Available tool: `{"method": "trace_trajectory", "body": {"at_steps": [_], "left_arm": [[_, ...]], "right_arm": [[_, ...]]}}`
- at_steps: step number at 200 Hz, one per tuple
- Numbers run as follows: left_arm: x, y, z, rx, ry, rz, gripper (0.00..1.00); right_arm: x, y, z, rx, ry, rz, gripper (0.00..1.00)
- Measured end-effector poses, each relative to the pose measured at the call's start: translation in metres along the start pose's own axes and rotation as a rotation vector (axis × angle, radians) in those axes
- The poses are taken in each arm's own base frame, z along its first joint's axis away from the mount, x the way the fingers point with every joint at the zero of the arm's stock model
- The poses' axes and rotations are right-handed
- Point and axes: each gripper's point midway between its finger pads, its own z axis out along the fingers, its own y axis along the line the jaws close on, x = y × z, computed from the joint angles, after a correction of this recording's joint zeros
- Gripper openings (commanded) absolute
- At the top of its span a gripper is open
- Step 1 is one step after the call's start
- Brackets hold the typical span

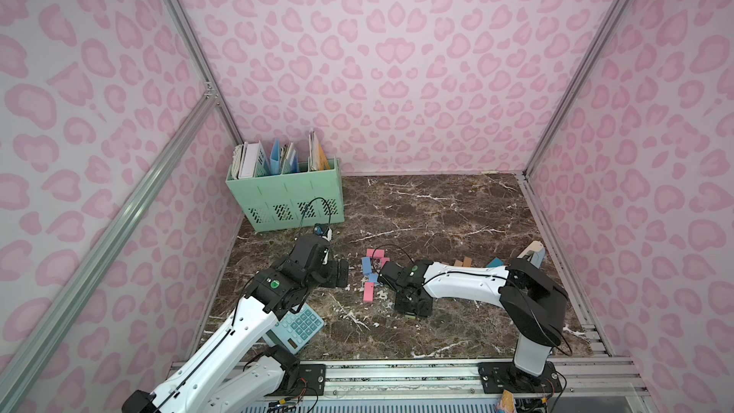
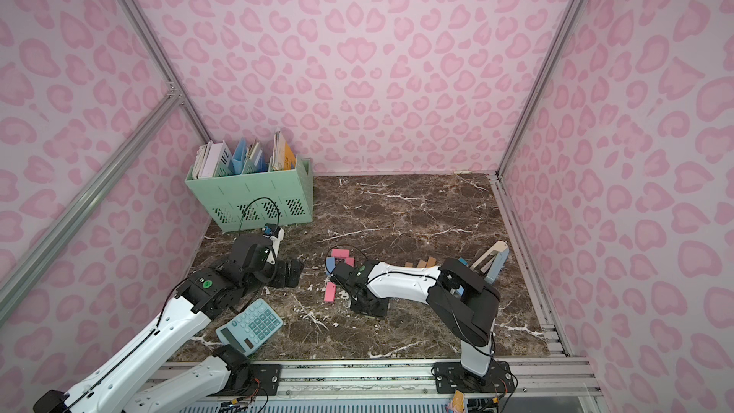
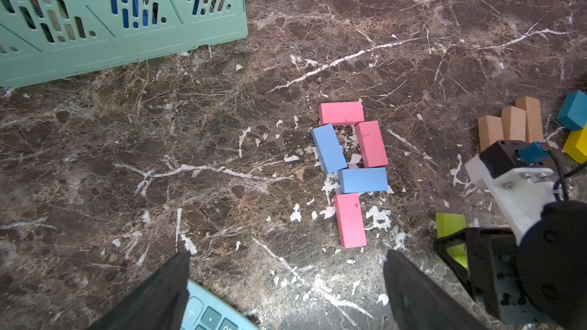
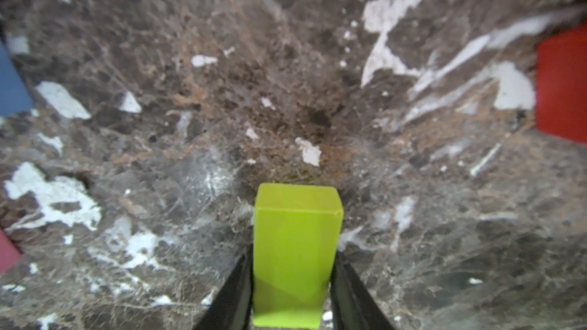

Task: Assemble the number 8 with building blocks
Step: Assemble the building block at the center of the board.

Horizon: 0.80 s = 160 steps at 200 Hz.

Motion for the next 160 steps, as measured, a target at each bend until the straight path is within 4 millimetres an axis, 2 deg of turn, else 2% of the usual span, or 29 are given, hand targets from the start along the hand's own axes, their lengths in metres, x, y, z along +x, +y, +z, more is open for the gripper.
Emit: {"method": "trace_trajectory", "body": {"at_steps": [20, 39, 99, 160], "left_arm": [[0.000, 0.000, 0.000, 0.000, 0.000, 0.000, 0.99], [0.000, 0.000, 0.000, 0.000, -0.001, 0.000, 0.98], [-0.001, 0.000, -0.001, 0.003, -0.007, -0.001, 0.99], [-0.004, 0.000, -0.003, 0.005, -0.021, -0.005, 0.98]], "right_arm": [[-0.001, 0.001, 0.000, -0.004, -0.004, -0.052, 0.20], [-0.003, 0.008, -0.002, -0.015, -0.013, -0.103, 0.18], [-0.013, 0.057, -0.010, -0.085, -0.046, -0.253, 0.19], [-0.020, 0.082, -0.011, -0.128, -0.050, -0.285, 0.22]]}}
